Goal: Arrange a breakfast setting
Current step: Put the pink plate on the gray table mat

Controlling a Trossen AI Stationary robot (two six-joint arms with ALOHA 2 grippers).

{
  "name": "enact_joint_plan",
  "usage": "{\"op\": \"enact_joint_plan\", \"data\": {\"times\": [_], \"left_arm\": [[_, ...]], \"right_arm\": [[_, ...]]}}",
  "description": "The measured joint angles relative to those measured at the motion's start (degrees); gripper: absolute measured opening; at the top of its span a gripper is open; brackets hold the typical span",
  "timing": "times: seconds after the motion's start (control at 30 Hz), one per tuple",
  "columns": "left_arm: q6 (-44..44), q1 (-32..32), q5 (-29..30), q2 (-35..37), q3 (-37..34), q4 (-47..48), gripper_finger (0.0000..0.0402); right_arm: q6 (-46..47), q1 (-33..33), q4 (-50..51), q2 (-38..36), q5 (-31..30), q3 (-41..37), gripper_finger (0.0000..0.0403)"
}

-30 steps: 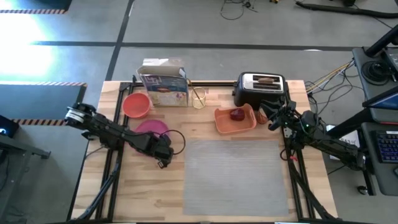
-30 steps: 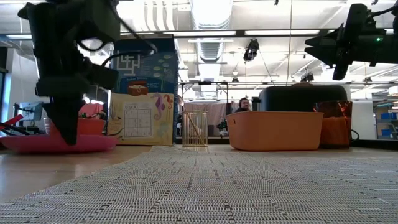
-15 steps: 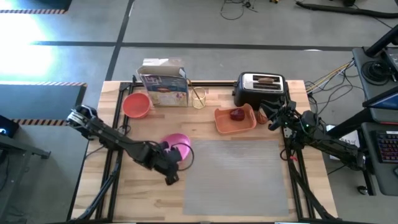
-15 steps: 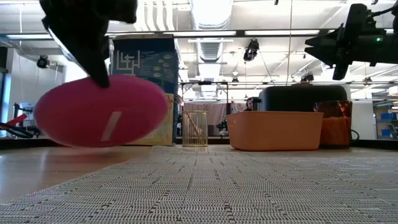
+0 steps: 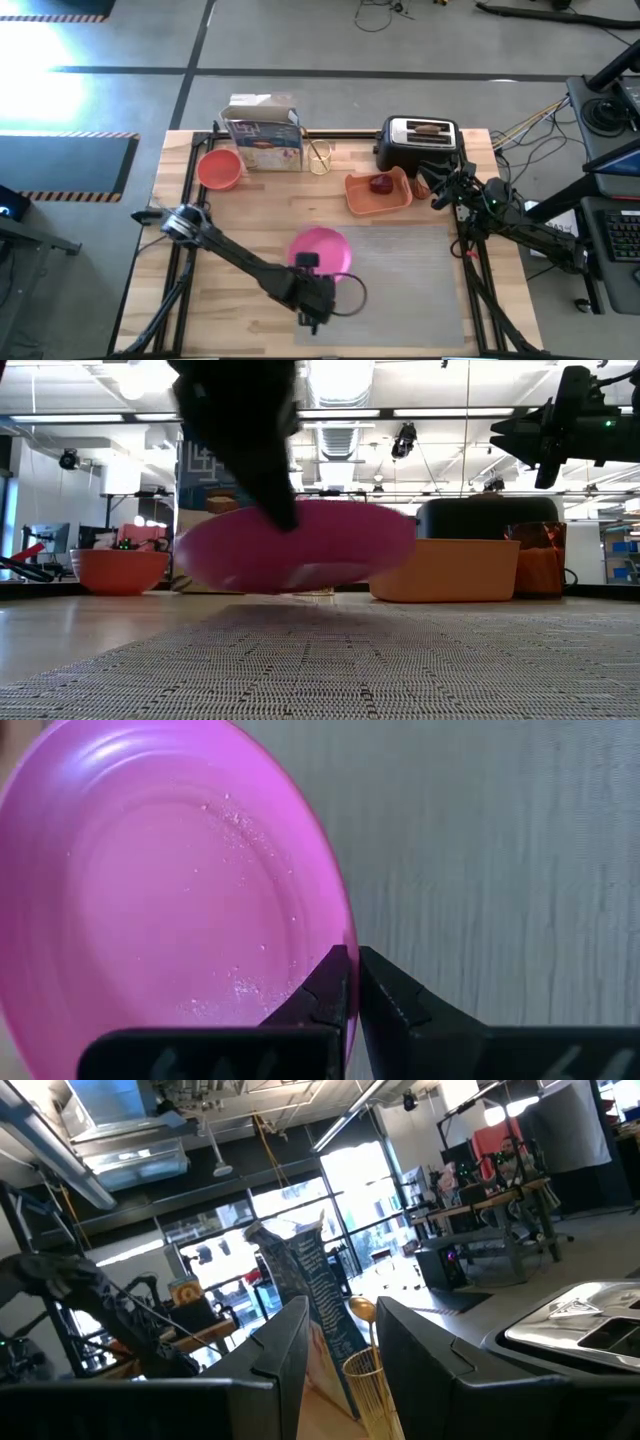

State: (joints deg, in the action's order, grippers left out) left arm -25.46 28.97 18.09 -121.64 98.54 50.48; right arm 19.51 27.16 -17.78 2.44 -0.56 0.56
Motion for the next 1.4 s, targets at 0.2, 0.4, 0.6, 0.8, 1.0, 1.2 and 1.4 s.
{"op": "enact_joint_plan", "data": {"times": [0.2, 0.4, 0.6, 0.8, 1.0, 1.2, 1.4], "left_arm": [[6.2, 0.4, 0.2, -7.8, 14.0, 4.5, 0.0000], [12.4, 0.8, 0.5, -14.0, 22.4, 4.5, 0.0000], [19.9, 0.8, 0.3, -19.8, 32.5, 4.5, 0.0000], [23.4, 0.6, -2.9, -22.6, 35.3, 5.1, 0.0000], [23.1, 0.5, -3.7, -22.6, 34.3, 4.9, 0.0000], [16.7, 0.5, -4.8, -22.6, 34.0, 3.2, 0.0027], [14.6, 0.6, -5.1, -22.6, 34.0, 2.0, 0.0114]], "right_arm": [[0.0, 0.0, 0.0, 0.0, 0.0, 0.0, 0.0112], [0.0, 0.0, 0.0, 0.0, 0.0, 0.0, 0.0112], [0.0, 0.0, 0.0, 0.0, 0.0, 0.0, 0.0112], [0.0, 0.0, 0.0, 0.0, 0.1, 0.0, 0.0112], [0.0, 0.0, 0.0, 0.0, 0.0, 0.0, 0.0112], [0.0, 0.0, 0.0, 0.0, 0.0, 0.0, 0.0112], [0.0, 0.0, 0.0, 0.0, 0.0, 0.0, 0.0112]]}}
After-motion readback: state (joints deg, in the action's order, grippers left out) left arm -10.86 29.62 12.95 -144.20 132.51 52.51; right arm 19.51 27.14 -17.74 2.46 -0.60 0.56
